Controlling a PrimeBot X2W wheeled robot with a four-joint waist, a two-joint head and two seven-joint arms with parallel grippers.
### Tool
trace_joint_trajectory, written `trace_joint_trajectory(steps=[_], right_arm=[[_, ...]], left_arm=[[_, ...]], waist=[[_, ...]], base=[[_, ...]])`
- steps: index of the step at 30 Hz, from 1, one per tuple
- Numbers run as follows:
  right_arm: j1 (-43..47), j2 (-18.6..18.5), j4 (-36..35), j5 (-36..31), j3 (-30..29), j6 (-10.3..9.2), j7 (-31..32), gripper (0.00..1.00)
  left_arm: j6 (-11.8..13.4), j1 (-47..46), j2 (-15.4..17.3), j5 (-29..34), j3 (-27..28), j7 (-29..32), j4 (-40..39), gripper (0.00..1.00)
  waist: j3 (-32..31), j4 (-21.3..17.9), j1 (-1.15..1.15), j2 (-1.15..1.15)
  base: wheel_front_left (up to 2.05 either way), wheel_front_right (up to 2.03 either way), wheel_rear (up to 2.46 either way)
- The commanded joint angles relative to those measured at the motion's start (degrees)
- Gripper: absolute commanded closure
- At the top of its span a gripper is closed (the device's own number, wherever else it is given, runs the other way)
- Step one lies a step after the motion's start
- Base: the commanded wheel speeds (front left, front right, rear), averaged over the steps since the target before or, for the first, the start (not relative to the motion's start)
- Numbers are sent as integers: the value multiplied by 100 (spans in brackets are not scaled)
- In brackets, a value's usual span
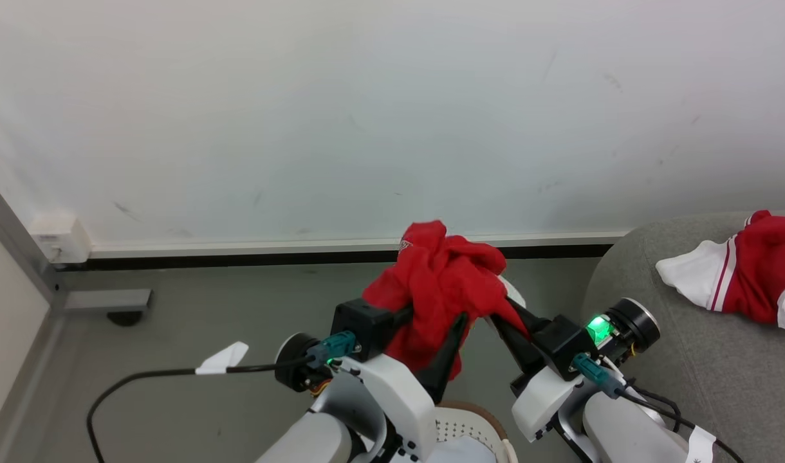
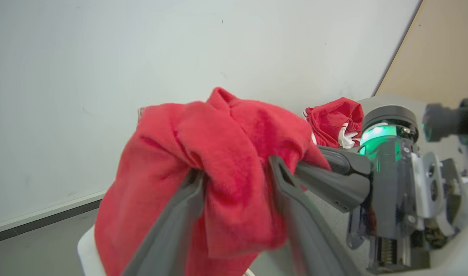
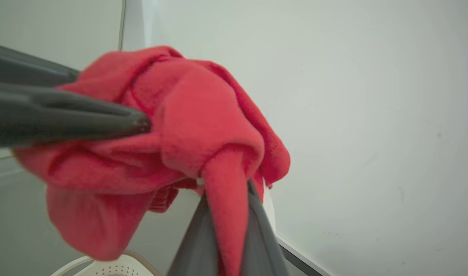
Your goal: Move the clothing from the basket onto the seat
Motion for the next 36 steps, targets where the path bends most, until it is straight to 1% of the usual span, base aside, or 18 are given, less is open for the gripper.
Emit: trace_joint_trajectory(steps=[1,10,15,27,32,36], right_arm=[[-35,-17,-46,111,-50,-15,-15,100],[17,-16,-168,130,-513,-15,-15,100],[70,-16,-210,5,-759,-15,-15,100],[110,-16,-295,-100,-952,-15,-15,100],[61,-18,-373,-141,-1051,-15,-16,100],[15,-18,-480,-217,-1182,-15,-16,100]], left_arm=[[14,-39,23,-50,16,-39,19,0],[31,-33,63,-69,-24,-57,45,0],[54,-19,100,-92,-19,-51,32,0],[101,-45,131,-135,-5,-108,41,0],[126,-31,163,-136,-16,-94,-11,0],[158,-23,218,-146,11,-96,-50,0]], waist=[[-1,-15,0,0],[-19,-63,0,0],[-18,-112,0,0],[-20,-292,0,0],[42,-495,0,0],[140,-792,0,0]], base=[[0,0,0],[0,0,0],[0,0,0],[0,0,0],[0,0,0],[0,0,0]])
